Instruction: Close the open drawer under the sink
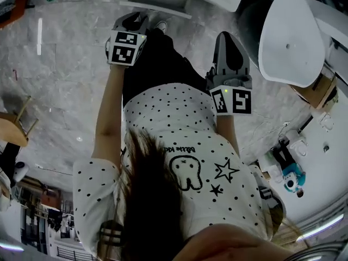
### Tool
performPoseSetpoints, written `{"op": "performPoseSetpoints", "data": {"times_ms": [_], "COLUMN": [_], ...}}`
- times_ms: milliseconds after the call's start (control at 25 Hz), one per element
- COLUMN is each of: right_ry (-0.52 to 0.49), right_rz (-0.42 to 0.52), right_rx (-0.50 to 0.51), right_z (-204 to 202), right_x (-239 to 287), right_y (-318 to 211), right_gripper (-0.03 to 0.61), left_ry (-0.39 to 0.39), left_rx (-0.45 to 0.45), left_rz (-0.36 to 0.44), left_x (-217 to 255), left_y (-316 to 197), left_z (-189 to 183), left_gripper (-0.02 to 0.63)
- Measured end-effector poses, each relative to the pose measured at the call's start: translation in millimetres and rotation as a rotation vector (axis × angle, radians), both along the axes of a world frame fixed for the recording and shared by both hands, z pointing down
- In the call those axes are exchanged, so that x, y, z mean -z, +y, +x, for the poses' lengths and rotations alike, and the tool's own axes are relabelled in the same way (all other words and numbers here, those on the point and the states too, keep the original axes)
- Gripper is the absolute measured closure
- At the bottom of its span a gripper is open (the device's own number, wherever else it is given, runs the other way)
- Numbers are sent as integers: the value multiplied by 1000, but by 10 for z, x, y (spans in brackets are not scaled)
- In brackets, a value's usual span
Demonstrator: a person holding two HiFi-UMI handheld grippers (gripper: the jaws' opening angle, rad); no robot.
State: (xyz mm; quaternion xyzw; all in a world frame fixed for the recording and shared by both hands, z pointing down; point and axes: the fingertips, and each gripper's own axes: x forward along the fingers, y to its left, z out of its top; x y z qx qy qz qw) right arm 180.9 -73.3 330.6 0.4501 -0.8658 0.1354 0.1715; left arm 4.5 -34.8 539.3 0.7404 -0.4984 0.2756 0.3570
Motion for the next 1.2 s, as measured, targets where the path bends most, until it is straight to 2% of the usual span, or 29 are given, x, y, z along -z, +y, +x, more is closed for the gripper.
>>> {"op": "performPoseSetpoints", "data": {"times_ms": [80,240,360,560,720,920,1200], "right_ry": [6,-5,-10,11,22,40,55], "right_rz": [-25,-58,-93,-166,-192,-219,-238], "right_rx": [-4,-21,-28,-59,-110,-167,-226], "right_z": [-3,-113,-222,-207,-154,-72,25], "right_x": [-80,-210,-379,-642,-810,-842,-912], "right_y": [16,-23,-44,65,124,230,243], "right_gripper": [566,566,566,566,566,566,566], "left_ry": [-15,-73,-72,-68,-37,-31,-68], "left_rx": [-5,58,85,71,24,53,67], "left_rz": [-18,5,-32,-89,-123,-168,-177], "left_x": [-236,-741,-1142,-1571,-1893,-2085,-2237], "left_y": [29,-35,-63,-44,-93,-146,-265], "left_z": [46,-32,-15,182,323,385,440], "left_gripper": [515,517,517,514,481,463,472]}}
